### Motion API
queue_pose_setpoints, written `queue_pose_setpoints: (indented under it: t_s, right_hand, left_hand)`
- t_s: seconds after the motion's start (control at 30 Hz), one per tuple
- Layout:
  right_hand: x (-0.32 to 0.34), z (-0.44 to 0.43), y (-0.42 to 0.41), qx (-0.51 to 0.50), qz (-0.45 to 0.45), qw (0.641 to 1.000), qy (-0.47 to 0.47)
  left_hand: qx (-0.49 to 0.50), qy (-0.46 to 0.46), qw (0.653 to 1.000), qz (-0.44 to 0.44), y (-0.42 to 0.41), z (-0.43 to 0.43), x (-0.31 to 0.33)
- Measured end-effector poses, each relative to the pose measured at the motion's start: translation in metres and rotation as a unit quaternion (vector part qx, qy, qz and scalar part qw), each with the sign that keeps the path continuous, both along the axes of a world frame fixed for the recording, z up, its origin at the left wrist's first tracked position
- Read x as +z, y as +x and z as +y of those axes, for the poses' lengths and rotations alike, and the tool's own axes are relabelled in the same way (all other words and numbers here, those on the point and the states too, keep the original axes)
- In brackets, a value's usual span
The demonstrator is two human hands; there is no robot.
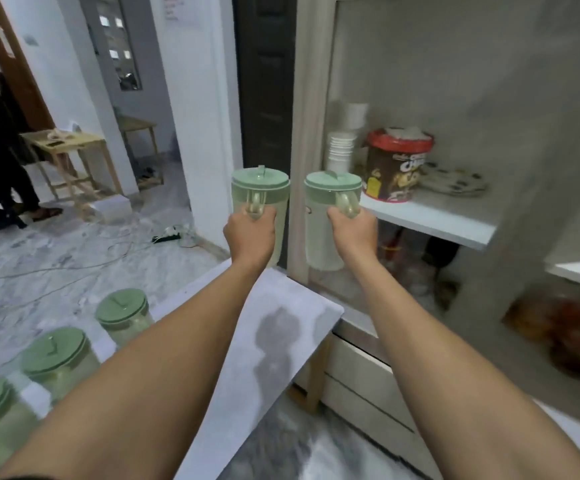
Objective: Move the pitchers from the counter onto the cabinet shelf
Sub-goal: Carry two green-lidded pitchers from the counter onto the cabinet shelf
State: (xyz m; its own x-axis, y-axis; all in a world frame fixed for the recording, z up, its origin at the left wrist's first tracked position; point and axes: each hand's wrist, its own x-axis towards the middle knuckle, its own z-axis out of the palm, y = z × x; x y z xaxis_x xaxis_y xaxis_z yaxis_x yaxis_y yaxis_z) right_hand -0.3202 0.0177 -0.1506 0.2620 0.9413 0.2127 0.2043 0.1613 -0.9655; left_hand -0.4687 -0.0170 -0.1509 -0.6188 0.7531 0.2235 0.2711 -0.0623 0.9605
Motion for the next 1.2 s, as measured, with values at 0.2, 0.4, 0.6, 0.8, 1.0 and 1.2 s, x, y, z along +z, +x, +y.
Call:
queue_pose_setpoints:
  t_s: [0.2, 0.4, 0.6, 0.8, 1.0, 1.2]
  right_hand:
    - [0.037, -0.077, 0.08, -0.099, 0.013, 0.995, 0.004]
    - [0.081, -0.142, 0.159, -0.174, -0.004, 0.983, 0.05]
    - [0.117, -0.198, 0.24, -0.234, -0.034, 0.969, 0.074]
    - [0.137, -0.242, 0.315, -0.284, -0.05, 0.954, 0.082]
    - [0.148, -0.263, 0.392, -0.329, -0.061, 0.938, 0.087]
    - [0.137, -0.271, 0.448, -0.346, -0.05, 0.934, 0.081]
  left_hand:
    - [-0.086, 0.026, 0.996, -0.001, 0.072, -0.045, 0.033]
    - [-0.148, 0.059, 0.987, 0.013, 0.148, -0.082, 0.074]
    - [-0.207, 0.09, 0.974, 0.002, 0.233, -0.119, 0.108]
    - [-0.256, 0.116, 0.96, 0.021, 0.313, -0.148, 0.134]
    - [-0.29, 0.121, 0.949, -0.012, 0.389, -0.168, 0.151]
    - [-0.311, 0.112, 0.944, -0.017, 0.448, -0.175, 0.146]
